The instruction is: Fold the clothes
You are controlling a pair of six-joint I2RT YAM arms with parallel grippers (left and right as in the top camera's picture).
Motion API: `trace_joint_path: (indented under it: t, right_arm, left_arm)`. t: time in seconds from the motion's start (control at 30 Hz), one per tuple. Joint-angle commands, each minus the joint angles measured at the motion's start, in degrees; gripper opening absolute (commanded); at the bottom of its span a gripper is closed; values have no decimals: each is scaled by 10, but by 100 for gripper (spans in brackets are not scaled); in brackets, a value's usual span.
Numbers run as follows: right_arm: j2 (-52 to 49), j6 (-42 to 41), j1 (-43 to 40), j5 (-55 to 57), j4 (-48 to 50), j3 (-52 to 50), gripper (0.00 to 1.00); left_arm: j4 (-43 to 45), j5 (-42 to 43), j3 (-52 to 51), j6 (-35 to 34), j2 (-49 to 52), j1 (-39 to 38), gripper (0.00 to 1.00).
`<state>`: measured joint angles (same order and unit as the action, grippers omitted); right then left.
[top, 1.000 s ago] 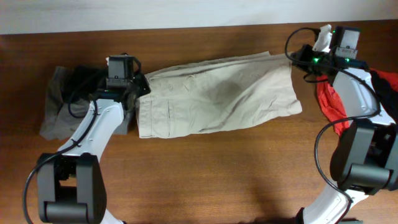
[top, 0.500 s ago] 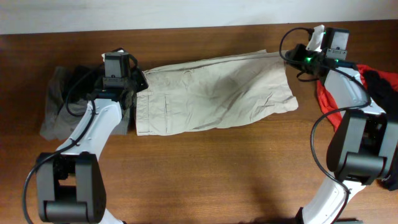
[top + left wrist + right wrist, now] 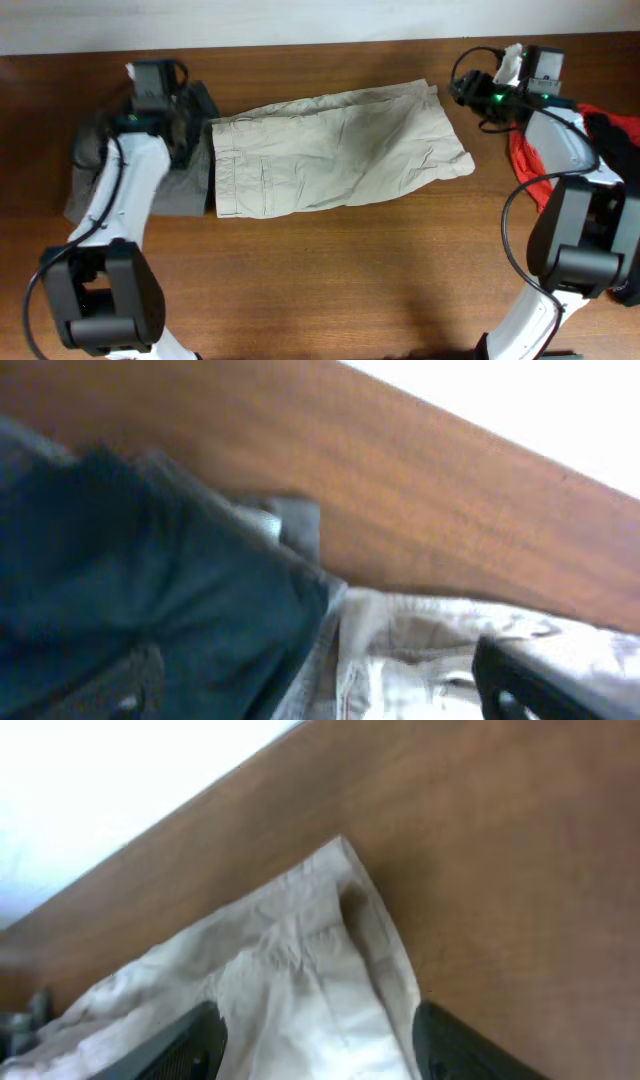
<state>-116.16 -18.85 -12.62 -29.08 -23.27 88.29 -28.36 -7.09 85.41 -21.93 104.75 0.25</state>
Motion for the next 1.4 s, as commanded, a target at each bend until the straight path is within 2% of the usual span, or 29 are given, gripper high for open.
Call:
trace_joint_path:
  t: [0.0,0.07,0.1,0.17,0.2,0.23,0.3,0.47,0.57,0.7,1.0,1.37]
  right_arm:
    - [62,22,-8,-31,-64,37,62]
    - [74,39,-3,-31,-114,44,53]
    - [78,40,1,-31,-136,47,45]
    - [81,46,14,-31,-177,47,29]
    - [81,53,19,-31,-190,47,23]
    - [79,63,28,-22,-211,46,15]
    - [70,67,51,10,-246,45,5]
    - [22,118,126,26,-232,39,4]
    - [-28,149,166,50,-189,39,4]
    - [-76,148,176,59,-167,39,4]
    - [-142,148,134,189,-201,39,4]
    - [-141,135,23,220,-275,39,4]
  left_arm:
    - [-55,43,83,46,1,-5,97]
    - [-87,106,111,75,1,-15,89]
    - [-102,136,119,90,1,-24,80]
    - [-127,166,121,117,1,-46,45]
    - [-139,165,121,127,2,-57,34]
    - [-149,161,119,143,6,-70,17]
    - [-163,138,114,180,21,-99,2]
    - [-145,116,108,272,106,-148,0]
    - [-121,116,108,281,173,-154,1]
    - [-99,107,108,280,229,-152,1]
    - [-68,20,108,237,261,-119,0]
    - [-95,46,134,231,259,-77,0]
